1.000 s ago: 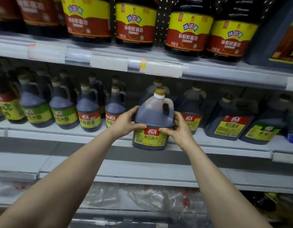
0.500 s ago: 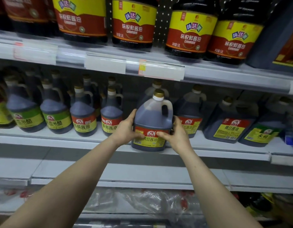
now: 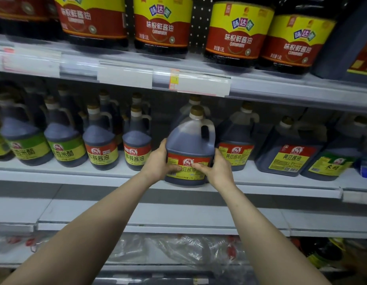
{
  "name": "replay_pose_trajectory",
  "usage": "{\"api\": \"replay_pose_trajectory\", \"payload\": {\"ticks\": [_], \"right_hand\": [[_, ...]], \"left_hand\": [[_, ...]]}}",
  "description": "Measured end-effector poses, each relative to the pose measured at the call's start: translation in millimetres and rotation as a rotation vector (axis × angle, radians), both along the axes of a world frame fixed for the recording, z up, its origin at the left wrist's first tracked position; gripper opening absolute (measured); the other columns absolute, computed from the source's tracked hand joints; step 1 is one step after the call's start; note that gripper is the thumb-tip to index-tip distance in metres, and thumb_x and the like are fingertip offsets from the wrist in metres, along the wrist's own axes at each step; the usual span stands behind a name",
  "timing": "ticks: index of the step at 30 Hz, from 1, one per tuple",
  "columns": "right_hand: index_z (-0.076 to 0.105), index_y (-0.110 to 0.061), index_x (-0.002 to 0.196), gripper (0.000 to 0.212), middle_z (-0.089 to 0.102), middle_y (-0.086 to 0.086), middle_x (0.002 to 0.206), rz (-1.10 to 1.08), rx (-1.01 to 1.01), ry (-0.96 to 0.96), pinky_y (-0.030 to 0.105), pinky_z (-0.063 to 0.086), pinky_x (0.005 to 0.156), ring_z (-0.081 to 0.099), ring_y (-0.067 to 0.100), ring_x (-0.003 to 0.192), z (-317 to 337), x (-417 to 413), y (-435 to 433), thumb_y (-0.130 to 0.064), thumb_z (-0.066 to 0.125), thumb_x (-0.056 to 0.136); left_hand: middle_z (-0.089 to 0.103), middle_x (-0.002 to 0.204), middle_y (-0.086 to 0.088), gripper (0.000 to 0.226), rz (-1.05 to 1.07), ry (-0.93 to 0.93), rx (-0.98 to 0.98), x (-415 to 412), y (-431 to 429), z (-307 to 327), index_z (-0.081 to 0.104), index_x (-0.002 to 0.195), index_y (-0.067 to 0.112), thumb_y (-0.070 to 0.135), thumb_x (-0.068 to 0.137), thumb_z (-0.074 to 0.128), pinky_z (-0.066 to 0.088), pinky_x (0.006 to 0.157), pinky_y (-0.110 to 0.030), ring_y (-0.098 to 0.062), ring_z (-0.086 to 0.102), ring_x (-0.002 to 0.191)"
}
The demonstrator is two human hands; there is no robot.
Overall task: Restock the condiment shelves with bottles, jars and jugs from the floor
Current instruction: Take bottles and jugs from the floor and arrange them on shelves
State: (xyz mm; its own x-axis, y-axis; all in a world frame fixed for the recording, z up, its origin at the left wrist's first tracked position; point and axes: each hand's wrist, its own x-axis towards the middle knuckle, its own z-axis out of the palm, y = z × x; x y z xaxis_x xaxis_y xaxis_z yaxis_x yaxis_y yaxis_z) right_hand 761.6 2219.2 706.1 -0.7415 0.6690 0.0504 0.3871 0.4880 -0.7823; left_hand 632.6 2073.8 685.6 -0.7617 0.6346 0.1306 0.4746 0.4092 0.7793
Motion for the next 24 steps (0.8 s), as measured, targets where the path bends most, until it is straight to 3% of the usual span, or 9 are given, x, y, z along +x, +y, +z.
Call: {"api": "replay_pose_trajectory", "payload": {"ticks": [5,24], "right_hand": [[0.053,-0.016,0.126,0.064,0.064,0.005,0.127,-0.007,-0.013,0.001,0.047,0.051,0.1,0.06,0.028,0.118,1.2,-7.6,5.2,-0.037,0.086,0.075],[0.048,-0.014,0.133,0.07,0.062,0.006,0.131,-0.016,0.028,-0.088,0.045,0.051,0.101,0.059,0.03,0.121,4.2,-33.6,19.4,-0.044,0.081,0.078]], "left_hand": [[0.063,0.128,-0.01,0.088,0.006,-0.008,-0.036,-5.5,6.0,2.4,0.032,0.142,0.014,0.018,0.073,0.086,0.053,0.096,-0.047,-0.031,0.063,0.112],[0.064,0.121,-0.007,0.057,0.031,-0.078,-0.079,-29.4,21.8,3.5,0.045,0.116,0.015,0.023,0.076,0.084,0.055,0.095,-0.043,-0.025,0.064,0.11]]}}
